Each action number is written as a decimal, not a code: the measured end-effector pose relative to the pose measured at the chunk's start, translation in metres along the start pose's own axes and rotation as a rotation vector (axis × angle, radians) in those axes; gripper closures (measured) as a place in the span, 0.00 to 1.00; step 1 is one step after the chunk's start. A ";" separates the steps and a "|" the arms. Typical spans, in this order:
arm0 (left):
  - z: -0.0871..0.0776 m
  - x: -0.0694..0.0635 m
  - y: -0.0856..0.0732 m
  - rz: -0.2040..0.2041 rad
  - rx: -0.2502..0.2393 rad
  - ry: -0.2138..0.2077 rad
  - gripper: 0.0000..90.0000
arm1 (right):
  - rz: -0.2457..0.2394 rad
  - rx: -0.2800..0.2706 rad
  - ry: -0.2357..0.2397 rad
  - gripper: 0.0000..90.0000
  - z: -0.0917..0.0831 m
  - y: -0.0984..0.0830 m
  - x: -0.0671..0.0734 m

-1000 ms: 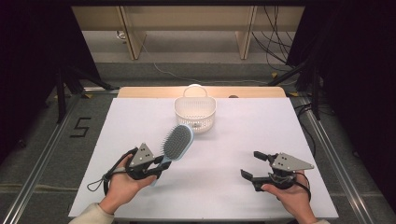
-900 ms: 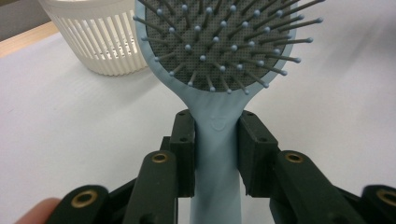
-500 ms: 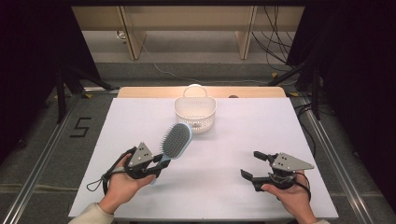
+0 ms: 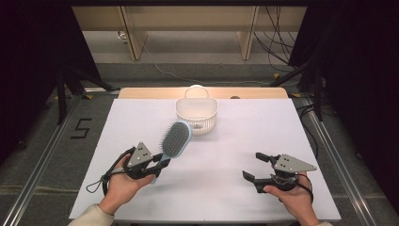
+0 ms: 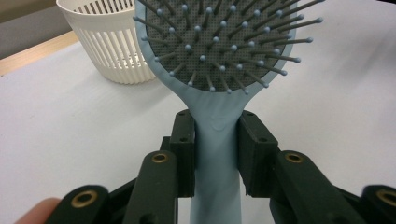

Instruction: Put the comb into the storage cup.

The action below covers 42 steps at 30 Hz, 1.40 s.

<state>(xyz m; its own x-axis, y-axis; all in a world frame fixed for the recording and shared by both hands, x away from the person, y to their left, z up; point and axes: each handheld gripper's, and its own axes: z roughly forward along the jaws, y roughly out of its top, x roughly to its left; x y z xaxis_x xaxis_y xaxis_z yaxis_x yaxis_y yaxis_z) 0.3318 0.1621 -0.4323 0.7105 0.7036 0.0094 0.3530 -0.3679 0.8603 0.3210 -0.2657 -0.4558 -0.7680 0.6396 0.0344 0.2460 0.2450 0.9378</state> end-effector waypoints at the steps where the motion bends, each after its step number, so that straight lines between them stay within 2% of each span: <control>1: 0.000 0.000 0.000 -0.002 -0.001 0.001 0.78 | 0.000 0.000 0.000 0.19 0.000 0.000 0.000; 42: 0.003 0.007 0.012 -0.032 -0.055 0.018 0.78 | 0.005 -0.003 0.002 0.18 0.000 0.000 -0.001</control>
<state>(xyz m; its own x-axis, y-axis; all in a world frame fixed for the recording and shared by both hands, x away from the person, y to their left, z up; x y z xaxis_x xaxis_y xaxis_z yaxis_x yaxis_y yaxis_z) 0.3428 0.1604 -0.4232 0.6882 0.7255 -0.0096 0.3411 -0.3118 0.8868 0.3216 -0.2658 -0.4563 -0.7680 0.6392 0.0399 0.2481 0.2396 0.9386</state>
